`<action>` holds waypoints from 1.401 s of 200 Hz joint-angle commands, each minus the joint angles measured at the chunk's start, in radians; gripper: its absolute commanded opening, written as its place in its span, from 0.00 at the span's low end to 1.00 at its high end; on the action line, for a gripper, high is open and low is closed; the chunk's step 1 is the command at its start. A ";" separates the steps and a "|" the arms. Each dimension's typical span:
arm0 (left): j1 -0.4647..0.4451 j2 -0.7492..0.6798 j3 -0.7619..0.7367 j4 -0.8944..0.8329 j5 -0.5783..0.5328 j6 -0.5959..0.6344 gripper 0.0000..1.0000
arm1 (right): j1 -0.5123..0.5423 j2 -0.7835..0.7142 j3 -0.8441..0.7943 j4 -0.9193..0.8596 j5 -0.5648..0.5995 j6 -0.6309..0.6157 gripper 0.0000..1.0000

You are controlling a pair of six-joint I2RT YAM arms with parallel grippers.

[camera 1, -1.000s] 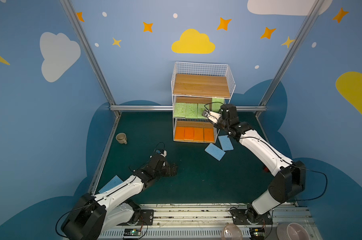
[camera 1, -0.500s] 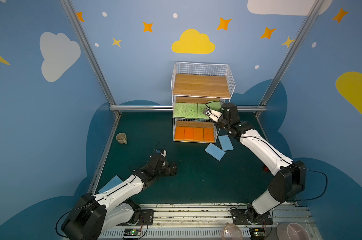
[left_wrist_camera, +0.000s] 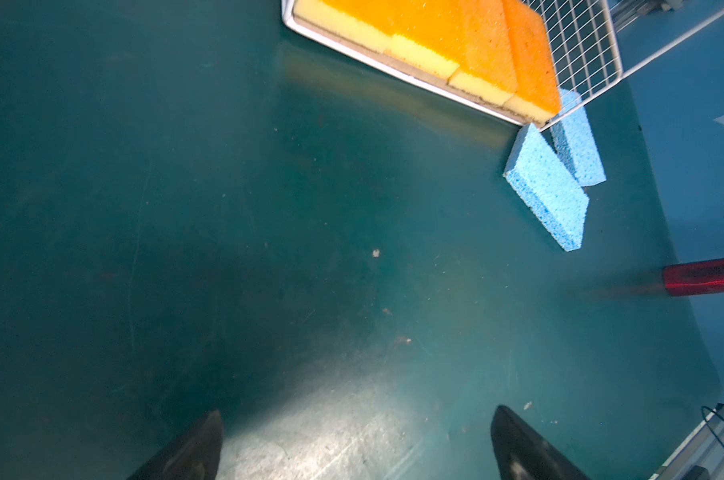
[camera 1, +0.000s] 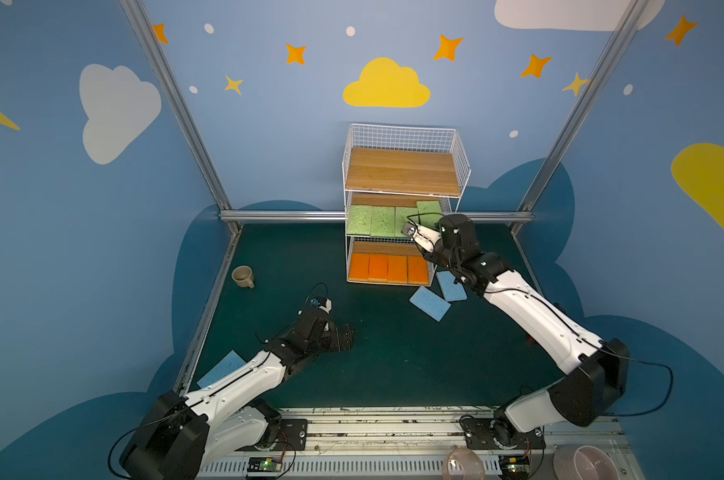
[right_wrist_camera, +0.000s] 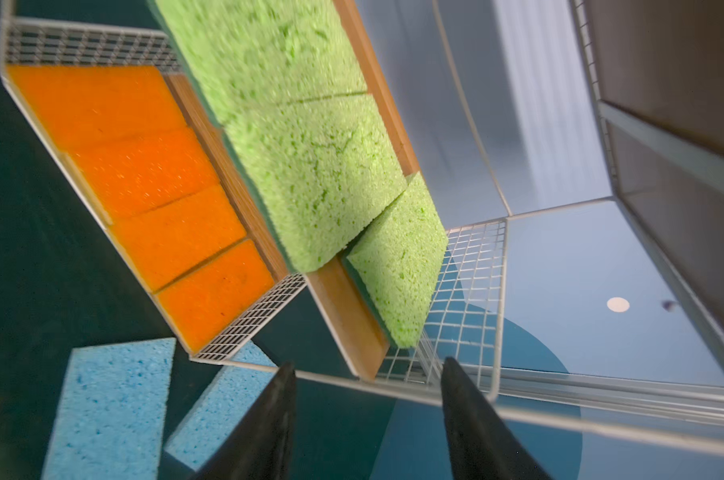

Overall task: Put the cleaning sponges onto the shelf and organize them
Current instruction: 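Set the green sponge on the middle board beside the others and release, then draw the right gripper back and lower it onto a blue sponge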

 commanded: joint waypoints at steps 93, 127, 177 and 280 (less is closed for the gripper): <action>0.004 0.067 0.118 0.017 0.085 0.011 0.93 | -0.357 -0.395 -0.322 -0.210 -0.579 1.244 0.47; 0.002 0.098 0.141 0.025 0.104 0.010 0.89 | -0.493 -0.418 -0.590 0.043 -0.782 1.402 0.46; 0.002 0.119 0.145 0.035 0.102 0.004 0.81 | -0.513 -0.394 -0.677 0.196 -0.796 1.531 0.45; 0.000 0.108 0.068 0.054 0.087 -0.007 0.90 | -0.600 0.012 -0.651 0.204 -0.976 1.604 0.51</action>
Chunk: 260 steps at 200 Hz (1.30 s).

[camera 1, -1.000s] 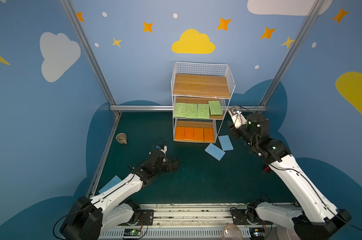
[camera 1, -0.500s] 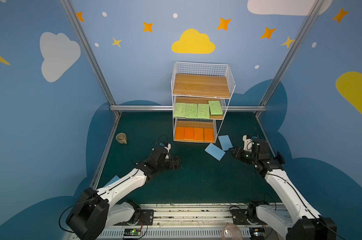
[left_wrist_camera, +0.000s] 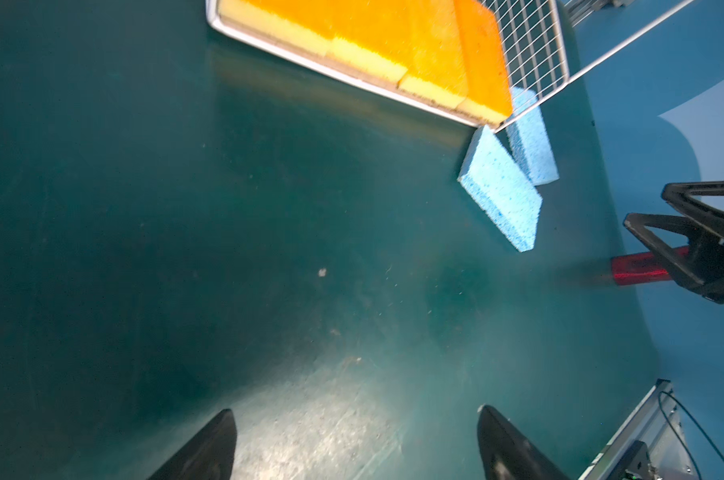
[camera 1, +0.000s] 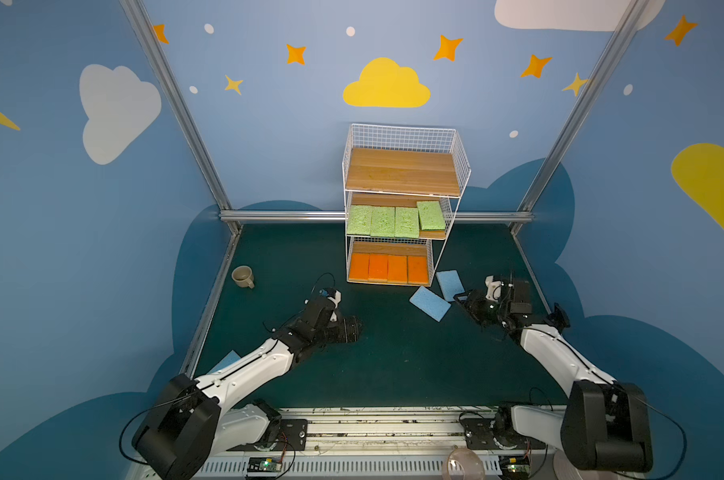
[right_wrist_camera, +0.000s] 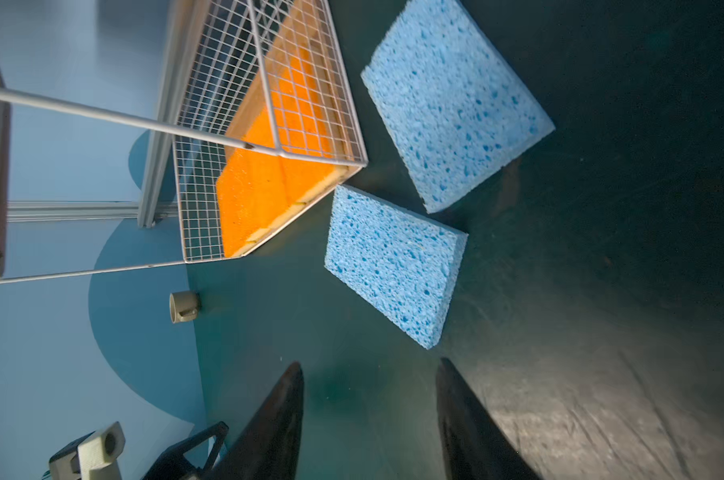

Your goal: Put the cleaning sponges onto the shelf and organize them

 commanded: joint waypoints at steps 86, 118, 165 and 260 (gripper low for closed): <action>0.003 -0.007 -0.046 0.026 -0.025 -0.007 0.92 | -0.012 0.415 0.128 0.092 -0.138 0.031 0.47; 0.005 0.000 -0.036 0.009 -0.046 -0.009 0.92 | -0.004 0.462 0.140 0.099 -0.134 0.019 0.23; 0.006 -0.020 -0.029 -0.020 -0.070 -0.006 0.92 | 0.009 0.444 0.114 0.105 -0.147 0.013 0.00; 0.008 -0.094 -0.046 -0.063 -0.088 0.004 0.92 | 0.208 0.142 -0.037 -0.008 -0.143 -0.001 0.00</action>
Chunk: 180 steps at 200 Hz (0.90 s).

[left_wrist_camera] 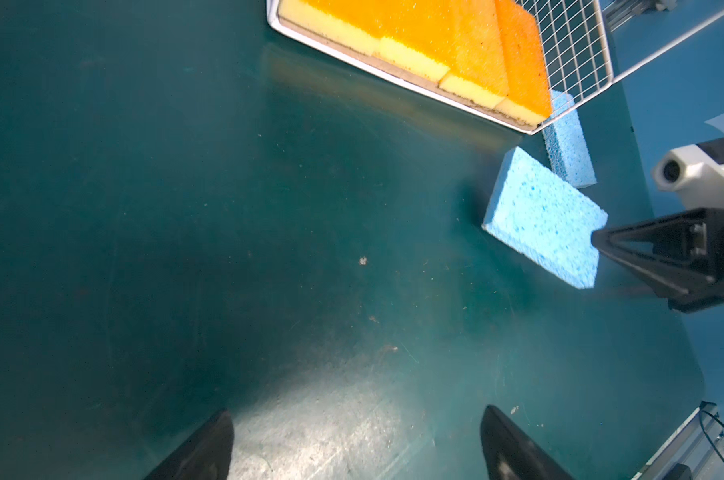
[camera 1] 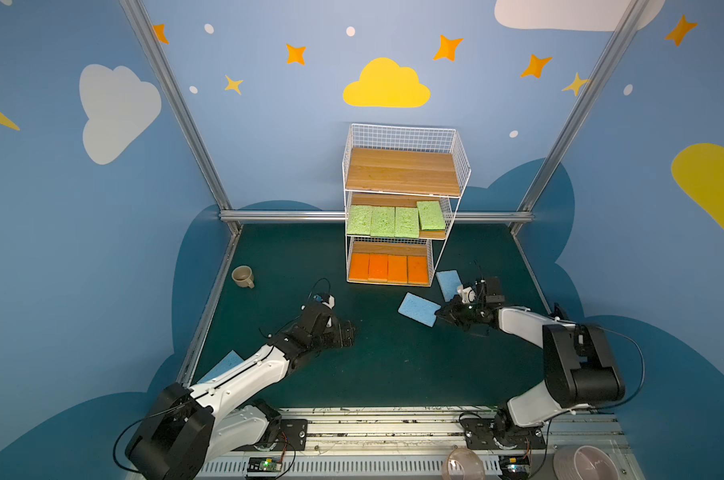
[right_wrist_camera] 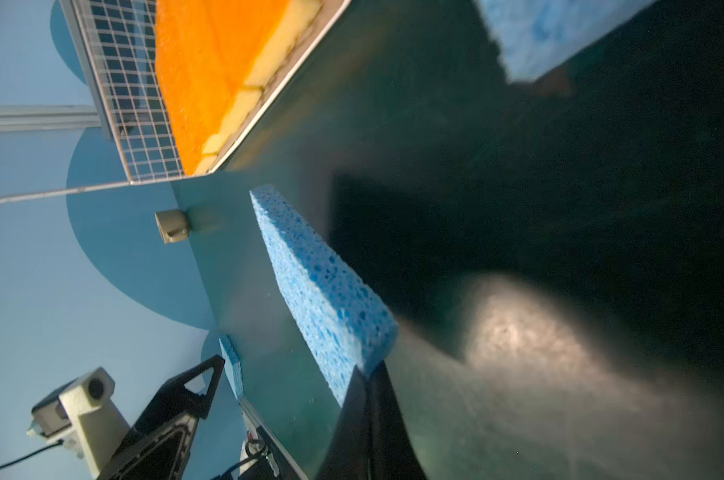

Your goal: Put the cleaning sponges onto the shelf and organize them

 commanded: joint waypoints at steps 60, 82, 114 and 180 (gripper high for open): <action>0.004 -0.015 -0.032 -0.011 0.029 0.041 0.72 | 0.339 -0.002 -0.133 0.168 0.069 0.172 0.11; 0.004 -0.034 -0.056 -0.011 0.030 0.040 0.58 | 0.364 0.011 -0.113 0.171 0.078 0.142 0.26; -0.017 -0.052 -0.114 0.025 0.051 0.018 0.38 | 0.368 -0.033 -0.055 0.049 0.098 0.063 0.36; -0.180 0.040 -0.112 0.073 0.001 0.028 0.03 | 0.308 0.017 0.006 0.010 0.067 0.035 0.00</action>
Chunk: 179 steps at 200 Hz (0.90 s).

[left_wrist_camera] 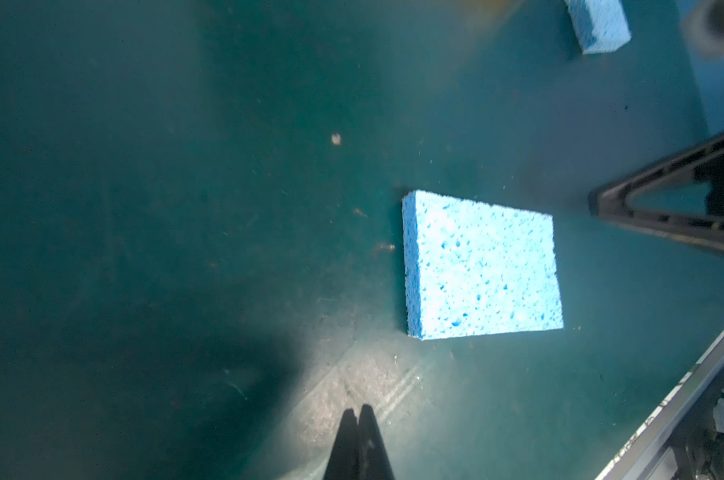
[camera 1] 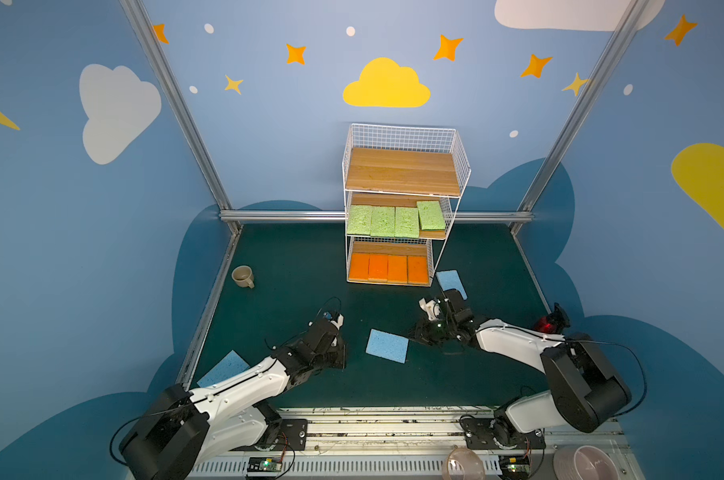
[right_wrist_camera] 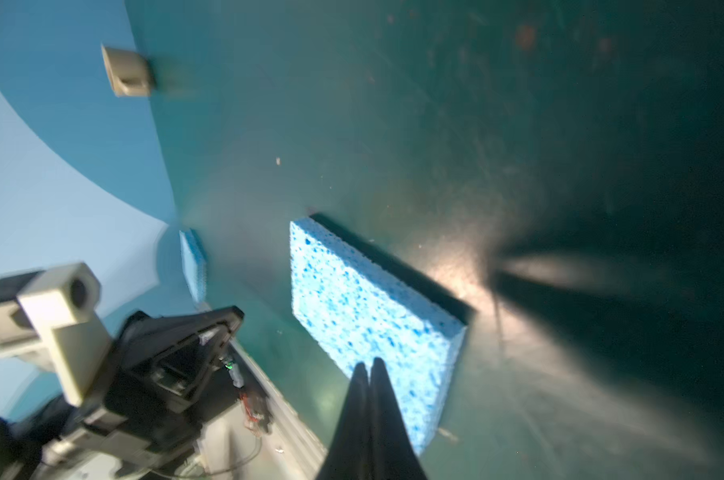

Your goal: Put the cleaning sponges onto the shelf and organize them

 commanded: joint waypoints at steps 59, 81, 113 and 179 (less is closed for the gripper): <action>-0.117 0.194 0.016 0.178 0.049 -0.032 0.03 | -0.033 0.184 0.161 -0.062 -0.025 -0.074 0.00; -0.122 0.255 0.028 0.218 0.065 -0.045 0.03 | -0.032 0.223 0.165 -0.067 -0.012 -0.089 0.00; -0.119 0.344 0.096 0.221 0.062 -0.043 0.03 | -0.032 0.248 0.137 -0.066 -0.009 -0.101 0.00; -0.047 0.540 0.244 0.244 0.076 -0.037 0.03 | 0.014 0.145 -0.028 0.009 -0.016 -0.051 0.00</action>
